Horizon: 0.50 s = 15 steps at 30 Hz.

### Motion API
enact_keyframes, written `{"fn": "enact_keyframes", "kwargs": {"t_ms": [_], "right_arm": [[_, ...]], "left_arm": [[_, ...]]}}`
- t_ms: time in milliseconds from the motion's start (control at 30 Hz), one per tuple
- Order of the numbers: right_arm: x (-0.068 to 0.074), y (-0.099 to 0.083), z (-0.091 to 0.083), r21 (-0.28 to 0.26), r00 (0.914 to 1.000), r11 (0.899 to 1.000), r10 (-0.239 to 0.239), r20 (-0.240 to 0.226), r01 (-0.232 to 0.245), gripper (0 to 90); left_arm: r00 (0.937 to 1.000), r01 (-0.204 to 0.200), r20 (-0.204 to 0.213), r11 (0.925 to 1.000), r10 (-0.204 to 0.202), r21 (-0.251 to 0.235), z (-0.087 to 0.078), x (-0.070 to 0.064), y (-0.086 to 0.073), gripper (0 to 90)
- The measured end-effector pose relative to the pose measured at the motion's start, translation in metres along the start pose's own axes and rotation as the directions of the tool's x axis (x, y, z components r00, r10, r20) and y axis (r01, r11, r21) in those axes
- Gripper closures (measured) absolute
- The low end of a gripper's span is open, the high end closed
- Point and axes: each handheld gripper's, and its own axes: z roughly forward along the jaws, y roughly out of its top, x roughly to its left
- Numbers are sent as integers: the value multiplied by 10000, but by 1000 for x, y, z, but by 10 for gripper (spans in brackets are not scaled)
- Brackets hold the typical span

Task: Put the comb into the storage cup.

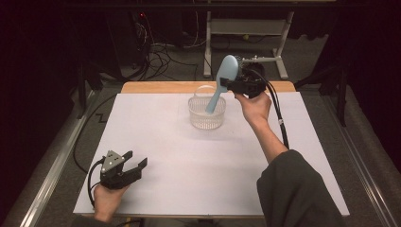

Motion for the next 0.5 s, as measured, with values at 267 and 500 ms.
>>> {"fn": "enact_keyframes", "kwargs": {"t_ms": [267, 500], "right_arm": [[2, -5, 12, 172, 9999, 9998, -56, 130, 54, 555], [3, -13, 25, 427, 9999, 9991, -9, 169, 2, 553]], "left_arm": [[10000, 3, -5, 10000, -3, -39, -1, 0, 0, 359], [10000, 35, -55, 9999, -36, -107, -2, 0, 0, 359]]}}
